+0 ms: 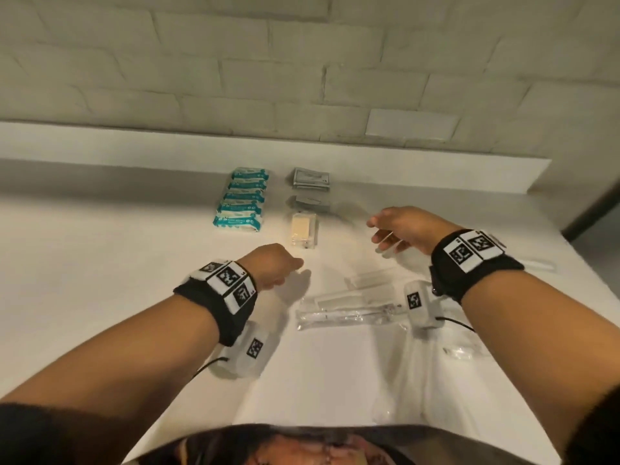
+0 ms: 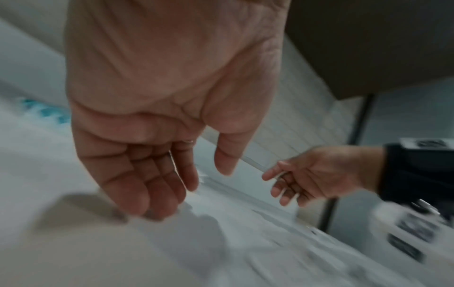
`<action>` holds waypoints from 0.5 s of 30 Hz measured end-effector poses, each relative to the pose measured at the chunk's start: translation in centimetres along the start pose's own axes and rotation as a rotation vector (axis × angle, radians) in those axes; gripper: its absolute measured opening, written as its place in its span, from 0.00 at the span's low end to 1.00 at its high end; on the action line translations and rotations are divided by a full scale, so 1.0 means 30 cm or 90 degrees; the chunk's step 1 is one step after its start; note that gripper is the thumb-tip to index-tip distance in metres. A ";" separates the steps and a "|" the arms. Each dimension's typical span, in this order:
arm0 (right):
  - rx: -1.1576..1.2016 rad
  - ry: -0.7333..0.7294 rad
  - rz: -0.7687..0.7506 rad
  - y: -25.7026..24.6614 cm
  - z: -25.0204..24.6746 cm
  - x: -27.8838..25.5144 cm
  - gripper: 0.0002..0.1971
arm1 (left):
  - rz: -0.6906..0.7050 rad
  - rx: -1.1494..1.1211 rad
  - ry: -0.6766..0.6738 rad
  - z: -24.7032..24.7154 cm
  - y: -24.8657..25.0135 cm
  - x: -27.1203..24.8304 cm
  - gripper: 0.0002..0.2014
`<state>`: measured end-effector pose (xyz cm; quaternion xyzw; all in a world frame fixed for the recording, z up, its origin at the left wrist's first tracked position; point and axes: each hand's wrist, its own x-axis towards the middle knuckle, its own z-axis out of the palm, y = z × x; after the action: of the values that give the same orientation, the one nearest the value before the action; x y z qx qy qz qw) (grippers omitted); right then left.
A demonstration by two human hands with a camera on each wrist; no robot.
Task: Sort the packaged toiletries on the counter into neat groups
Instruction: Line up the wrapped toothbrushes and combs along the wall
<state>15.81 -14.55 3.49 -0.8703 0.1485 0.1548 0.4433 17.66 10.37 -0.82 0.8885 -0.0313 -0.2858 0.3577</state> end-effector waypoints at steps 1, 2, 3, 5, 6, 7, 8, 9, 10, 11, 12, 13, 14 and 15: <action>-0.056 0.005 0.009 -0.002 -0.008 -0.013 0.16 | 0.029 0.086 -0.008 0.013 0.010 -0.017 0.15; -0.106 0.005 0.013 0.010 -0.015 -0.019 0.15 | 0.064 0.159 -0.014 0.030 0.024 -0.040 0.15; -0.159 0.006 0.020 0.023 -0.018 -0.053 0.15 | 0.097 0.221 -0.016 0.053 0.037 -0.076 0.14; -0.210 0.010 0.012 0.052 -0.017 -0.113 0.13 | 0.143 0.310 -0.031 0.093 0.053 -0.131 0.12; -0.224 0.012 0.001 0.072 -0.015 -0.145 0.12 | 0.164 0.348 -0.047 0.116 0.056 -0.155 0.12; -0.249 0.008 -0.008 0.078 -0.007 -0.176 0.11 | 0.180 0.385 -0.062 0.135 0.053 -0.165 0.13; -0.272 0.008 -0.018 0.090 0.000 -0.203 0.11 | 0.197 0.418 -0.073 0.157 0.048 -0.179 0.15; -0.309 0.010 -0.024 0.093 0.007 -0.226 0.11 | 0.206 0.446 -0.072 0.172 0.041 -0.188 0.17; -0.344 0.013 -0.031 0.103 0.014 -0.245 0.12 | 0.214 0.469 -0.065 0.186 0.032 -0.196 0.18; -0.374 0.014 -0.032 0.116 0.018 -0.271 0.12 | 0.221 0.485 -0.056 0.198 0.021 -0.206 0.18; -0.392 0.013 -0.033 0.133 0.017 -0.288 0.13 | 0.220 0.491 -0.050 0.204 0.012 -0.215 0.18; -0.404 0.011 -0.031 0.156 0.010 -0.314 0.13 | 0.222 0.493 -0.047 0.212 0.007 -0.226 0.17; -0.410 0.009 -0.031 0.181 0.001 -0.335 0.13 | 0.218 0.489 -0.047 0.213 -0.001 -0.236 0.14; -0.412 0.011 -0.031 0.206 -0.013 -0.360 0.13 | 0.212 0.489 -0.048 0.212 -0.003 -0.249 0.10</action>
<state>3.61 -17.05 3.57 -0.9706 0.0747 0.1760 0.1461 8.03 8.47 -0.94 0.9290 -0.2920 -0.2240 0.0406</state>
